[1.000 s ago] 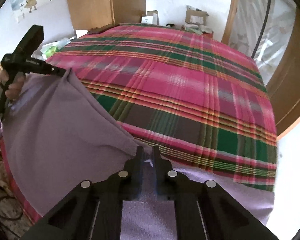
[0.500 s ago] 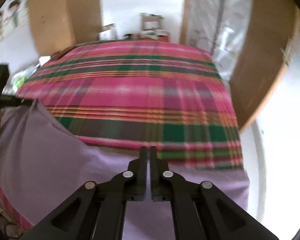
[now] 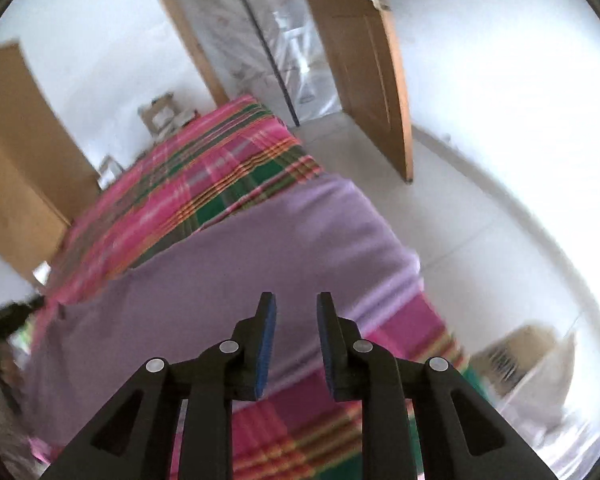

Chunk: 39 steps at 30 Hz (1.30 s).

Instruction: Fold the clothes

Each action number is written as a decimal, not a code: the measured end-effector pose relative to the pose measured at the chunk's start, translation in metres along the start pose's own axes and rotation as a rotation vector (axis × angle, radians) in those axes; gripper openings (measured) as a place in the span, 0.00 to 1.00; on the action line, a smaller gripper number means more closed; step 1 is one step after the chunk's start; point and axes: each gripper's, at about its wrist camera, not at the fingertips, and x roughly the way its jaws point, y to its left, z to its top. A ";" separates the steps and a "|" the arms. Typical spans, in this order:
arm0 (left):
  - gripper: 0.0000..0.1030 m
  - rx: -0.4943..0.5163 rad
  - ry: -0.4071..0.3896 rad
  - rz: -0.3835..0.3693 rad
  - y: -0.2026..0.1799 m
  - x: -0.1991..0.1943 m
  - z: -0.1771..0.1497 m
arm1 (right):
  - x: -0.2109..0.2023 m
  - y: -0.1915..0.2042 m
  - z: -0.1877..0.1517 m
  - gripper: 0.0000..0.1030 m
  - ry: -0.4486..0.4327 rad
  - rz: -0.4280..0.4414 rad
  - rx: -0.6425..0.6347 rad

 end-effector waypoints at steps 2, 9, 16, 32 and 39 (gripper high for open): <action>0.14 0.058 0.043 -0.028 -0.023 0.016 -0.001 | -0.001 -0.006 -0.009 0.21 0.020 0.030 0.046; 0.14 0.127 0.110 -0.105 -0.066 0.039 -0.003 | 0.004 -0.002 -0.024 0.24 0.030 0.132 0.113; 0.16 0.156 0.139 -0.135 -0.084 0.050 -0.008 | 0.014 -0.005 -0.024 0.24 0.045 0.145 0.197; 0.18 0.174 0.143 -0.132 -0.097 0.063 0.004 | -0.013 -0.003 -0.028 0.04 -0.079 0.104 0.228; 0.18 0.204 0.158 -0.068 -0.100 0.083 0.016 | -0.018 -0.008 -0.035 0.02 -0.053 0.042 0.211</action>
